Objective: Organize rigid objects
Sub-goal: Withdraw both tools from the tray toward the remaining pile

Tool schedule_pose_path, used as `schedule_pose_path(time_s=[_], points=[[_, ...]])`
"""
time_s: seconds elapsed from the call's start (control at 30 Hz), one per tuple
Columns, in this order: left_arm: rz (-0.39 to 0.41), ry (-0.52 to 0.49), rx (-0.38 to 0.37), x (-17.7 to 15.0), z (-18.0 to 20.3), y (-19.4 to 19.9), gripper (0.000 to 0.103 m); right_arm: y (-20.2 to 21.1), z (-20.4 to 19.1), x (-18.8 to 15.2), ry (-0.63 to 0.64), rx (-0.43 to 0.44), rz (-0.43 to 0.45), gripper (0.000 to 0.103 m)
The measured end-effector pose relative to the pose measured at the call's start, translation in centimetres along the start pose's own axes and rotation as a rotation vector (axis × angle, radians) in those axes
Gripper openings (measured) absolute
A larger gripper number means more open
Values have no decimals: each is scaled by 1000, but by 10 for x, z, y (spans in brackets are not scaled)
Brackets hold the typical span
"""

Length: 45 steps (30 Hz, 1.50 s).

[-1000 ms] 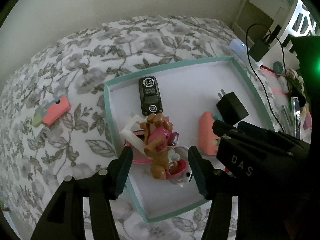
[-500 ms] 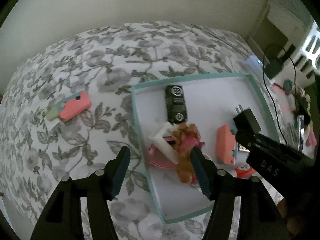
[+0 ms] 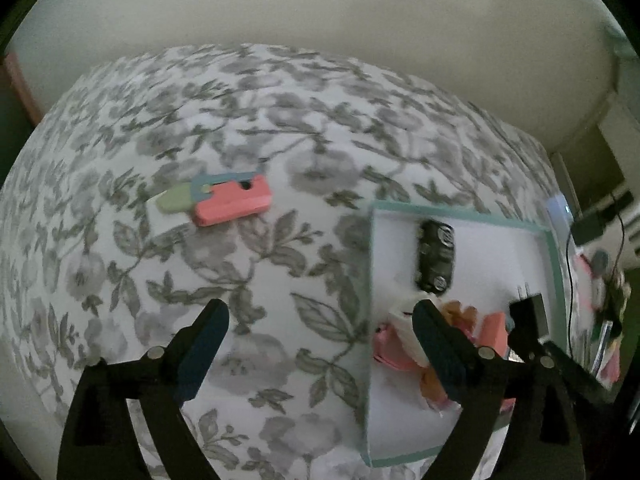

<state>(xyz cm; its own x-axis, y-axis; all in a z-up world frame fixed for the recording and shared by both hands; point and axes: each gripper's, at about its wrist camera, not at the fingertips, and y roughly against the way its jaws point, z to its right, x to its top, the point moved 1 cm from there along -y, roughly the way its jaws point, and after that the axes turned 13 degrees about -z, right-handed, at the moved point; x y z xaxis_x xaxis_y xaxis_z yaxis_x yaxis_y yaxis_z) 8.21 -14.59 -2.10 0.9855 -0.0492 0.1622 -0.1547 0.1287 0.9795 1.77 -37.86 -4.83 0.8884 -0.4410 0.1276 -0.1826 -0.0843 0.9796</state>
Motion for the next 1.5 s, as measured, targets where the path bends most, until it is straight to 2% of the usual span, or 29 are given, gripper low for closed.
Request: schedule_pose_path(time_s=[0.13, 0.23, 0.27, 0.33, 0.67, 0.77, 0.93, 1.3, 1.5], points=[[0, 60, -28, 3, -17, 1, 93, 0, -4, 0, 18, -1, 19, 88], [10, 94, -42, 6, -28, 2, 94, 2, -10, 0, 47, -15, 40, 90], [15, 101, -42, 7, -31, 3, 94, 2, -12, 0, 55, -18, 45, 97], [31, 117, -36, 9, -39, 6, 95, 3, -16, 0, 70, -22, 60, 103], [75, 242, -64, 18, -89, 13, 96, 3, -41, -4, 143, -18, 79, 103], [80, 291, -79, 20, -108, 13, 96, 3, -46, -6, 146, 11, 77, 103], [110, 348, -54, 21, -138, 18, 96, 6, -64, -8, 172, 57, 87, 103], [139, 393, -11, 23, -180, 19, 96, 2, -128, -18, 301, 57, 106, 103], [125, 418, -36, 25, -191, 13, 96, -4, -160, -22, 364, 56, 117, 103]])
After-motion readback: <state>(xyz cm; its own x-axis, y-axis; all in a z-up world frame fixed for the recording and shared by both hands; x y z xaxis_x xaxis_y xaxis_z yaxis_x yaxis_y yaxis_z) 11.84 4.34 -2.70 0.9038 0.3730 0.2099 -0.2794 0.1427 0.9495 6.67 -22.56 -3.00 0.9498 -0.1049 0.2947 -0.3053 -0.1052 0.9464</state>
